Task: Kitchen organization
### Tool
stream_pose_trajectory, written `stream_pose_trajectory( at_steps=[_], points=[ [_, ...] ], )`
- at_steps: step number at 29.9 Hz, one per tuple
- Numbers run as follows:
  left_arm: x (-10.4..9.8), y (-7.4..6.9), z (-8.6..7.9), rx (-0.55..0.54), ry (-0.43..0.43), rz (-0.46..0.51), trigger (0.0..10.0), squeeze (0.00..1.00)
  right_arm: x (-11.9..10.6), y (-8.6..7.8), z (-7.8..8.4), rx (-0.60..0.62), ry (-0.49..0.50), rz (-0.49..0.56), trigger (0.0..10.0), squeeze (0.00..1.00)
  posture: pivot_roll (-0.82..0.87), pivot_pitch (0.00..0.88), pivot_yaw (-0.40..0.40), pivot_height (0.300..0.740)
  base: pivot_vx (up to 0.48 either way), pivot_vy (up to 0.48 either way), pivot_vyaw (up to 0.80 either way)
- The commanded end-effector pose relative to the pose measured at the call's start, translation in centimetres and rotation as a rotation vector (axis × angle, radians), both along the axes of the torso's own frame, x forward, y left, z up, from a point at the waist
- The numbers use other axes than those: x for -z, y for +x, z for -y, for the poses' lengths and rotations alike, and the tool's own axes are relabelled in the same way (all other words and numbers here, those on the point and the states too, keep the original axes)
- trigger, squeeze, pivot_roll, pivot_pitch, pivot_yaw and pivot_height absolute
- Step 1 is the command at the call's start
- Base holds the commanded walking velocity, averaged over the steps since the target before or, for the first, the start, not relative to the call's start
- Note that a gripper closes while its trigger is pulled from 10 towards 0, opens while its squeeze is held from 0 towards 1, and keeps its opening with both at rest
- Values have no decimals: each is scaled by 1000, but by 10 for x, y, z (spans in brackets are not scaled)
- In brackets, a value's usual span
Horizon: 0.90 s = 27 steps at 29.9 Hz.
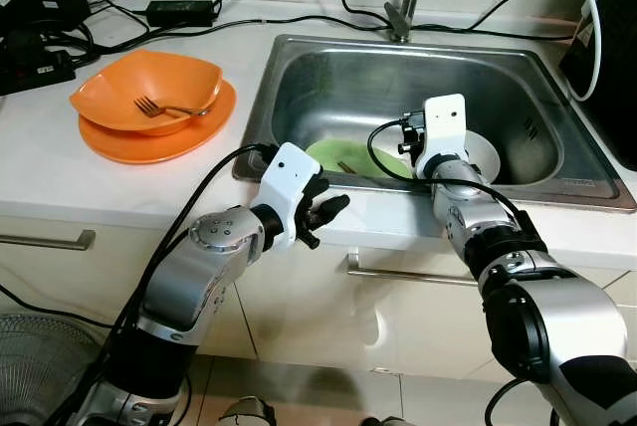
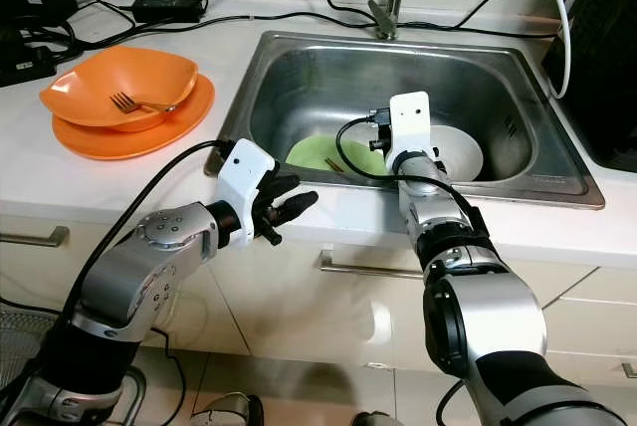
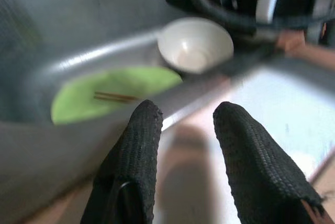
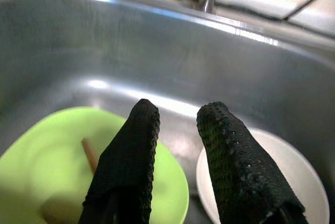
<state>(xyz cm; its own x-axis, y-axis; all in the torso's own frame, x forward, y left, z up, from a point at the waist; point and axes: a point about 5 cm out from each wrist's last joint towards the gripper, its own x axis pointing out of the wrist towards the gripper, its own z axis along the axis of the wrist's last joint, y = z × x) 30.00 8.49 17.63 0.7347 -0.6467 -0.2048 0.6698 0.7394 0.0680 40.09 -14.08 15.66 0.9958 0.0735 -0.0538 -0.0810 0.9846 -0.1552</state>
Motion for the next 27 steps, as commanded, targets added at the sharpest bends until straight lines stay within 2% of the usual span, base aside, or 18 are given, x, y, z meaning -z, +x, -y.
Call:
stream_pose_trajectory(
  at_steps=[1, 3, 6, 8, 9, 10, 15, 17, 20, 27],
  points=[
    [-11, 6, -3, -43, -13, 74, 10000, 0, -14, 3, 4, 9, -14, 74, 10000, 0, 127, 68, -11, 740, 0, 0, 0],
    [-14, 7, -3, -57, -20, 98, 10000, 0, -18, 4, 5, 11, -16, 98, 10000, 0, 127, 68, -11, 740, 0, 0, 0],
    [-27, 14, -6, -124, -24, 209, 10000, 0, -44, 7, 9, 17, -13, 231, 10000, 0, 119, 72, -14, 740, 0, 0, 0],
    [-34, 18, -10, -173, 8, 299, 10000, 0, -60, 7, 11, 14, 22, 311, 10000, 0, 109, 75, -14, 740, 0, 0, 0],
    [-34, 18, -10, -173, 8, 299, 10000, 0, -60, 7, 11, 14, 22, 311, 10000, 0, 109, 75, -14, 740, 0, 0, 0],
    [-41, 19, -12, -203, 67, 392, 10000, 0, -65, 4, 10, 1, 52, 366, 10000, 0, 104, 78, -16, 740, 0, 0, 0],
    [-49, 21, -16, -227, 176, 495, 10000, 0, -54, -2, 8, -9, 101, 369, 10000, 0, 105, 84, -20, 740, 0, 0, 0],
    [-50, 24, -22, -251, 307, 574, 10000, 0, -31, -9, 4, -3, 132, 319, 10000, 0, 104, 90, -18, 740, 0, 0, 0],
    [-50, 26, -28, -261, 427, 643, 10000, 0, -9, -16, 1, 10, 160, 259, 10000, 0, 108, 94, -21, 740, 0, 0, 0],
    [-49, 25, -49, -285, 719, 752, 10000, 0, 8, -23, -4, 17, 180, 205, 10000, 0, 122, 99, -28, 740, 0, 0, 0]
  ],
)
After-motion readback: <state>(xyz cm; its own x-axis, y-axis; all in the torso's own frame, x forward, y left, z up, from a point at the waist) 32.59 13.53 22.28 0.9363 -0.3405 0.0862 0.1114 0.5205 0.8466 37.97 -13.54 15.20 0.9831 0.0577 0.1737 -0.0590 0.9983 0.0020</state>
